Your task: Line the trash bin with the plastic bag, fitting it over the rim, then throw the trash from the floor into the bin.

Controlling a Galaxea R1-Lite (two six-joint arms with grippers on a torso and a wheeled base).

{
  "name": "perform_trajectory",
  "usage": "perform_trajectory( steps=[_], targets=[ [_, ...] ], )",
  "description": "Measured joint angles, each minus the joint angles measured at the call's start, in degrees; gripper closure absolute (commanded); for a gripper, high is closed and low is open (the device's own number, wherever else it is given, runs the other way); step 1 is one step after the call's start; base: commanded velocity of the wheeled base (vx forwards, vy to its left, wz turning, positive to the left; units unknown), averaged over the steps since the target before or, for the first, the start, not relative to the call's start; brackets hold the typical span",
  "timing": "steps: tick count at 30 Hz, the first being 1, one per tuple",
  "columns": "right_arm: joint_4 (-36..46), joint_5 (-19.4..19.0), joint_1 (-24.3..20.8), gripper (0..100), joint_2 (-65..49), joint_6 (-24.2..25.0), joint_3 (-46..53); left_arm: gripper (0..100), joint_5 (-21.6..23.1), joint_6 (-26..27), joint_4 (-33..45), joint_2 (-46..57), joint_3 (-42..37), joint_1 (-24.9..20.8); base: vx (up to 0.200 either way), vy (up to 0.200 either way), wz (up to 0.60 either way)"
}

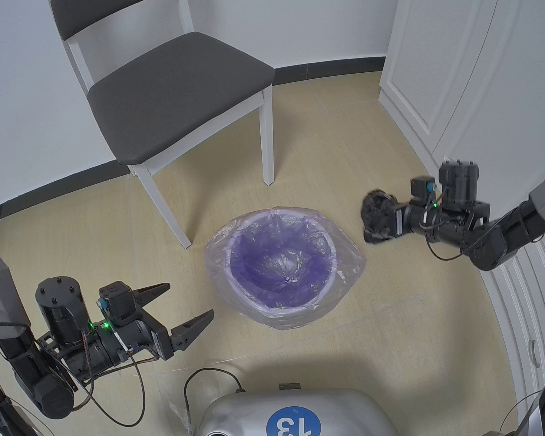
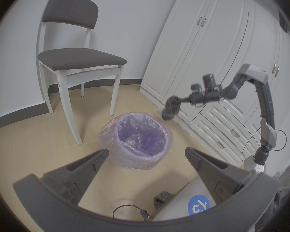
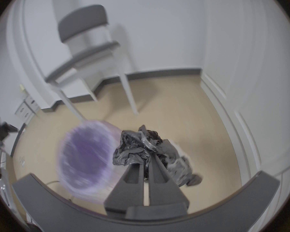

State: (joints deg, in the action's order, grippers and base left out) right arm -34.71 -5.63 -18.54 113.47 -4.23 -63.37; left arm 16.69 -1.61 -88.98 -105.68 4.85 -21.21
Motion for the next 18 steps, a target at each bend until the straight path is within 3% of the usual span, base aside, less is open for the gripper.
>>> perform_trajectory(
  steps=[5, 18],
  targets=[
    [7.94, 1.65, -6.42, 100, -6.66, -1.32, -5.73, 0, 0.0, 0.3, 0.0, 0.48, 0.05, 0.32, 0.0, 0.0, 0.0],
    [9.67, 2.73, -15.25, 100, -8.53, -1.32, -9.45, 0, -0.05, 0.44, 0.0, 1.93, -0.09, 0.55, 0.0, 0.0, 0.0]
  ],
)
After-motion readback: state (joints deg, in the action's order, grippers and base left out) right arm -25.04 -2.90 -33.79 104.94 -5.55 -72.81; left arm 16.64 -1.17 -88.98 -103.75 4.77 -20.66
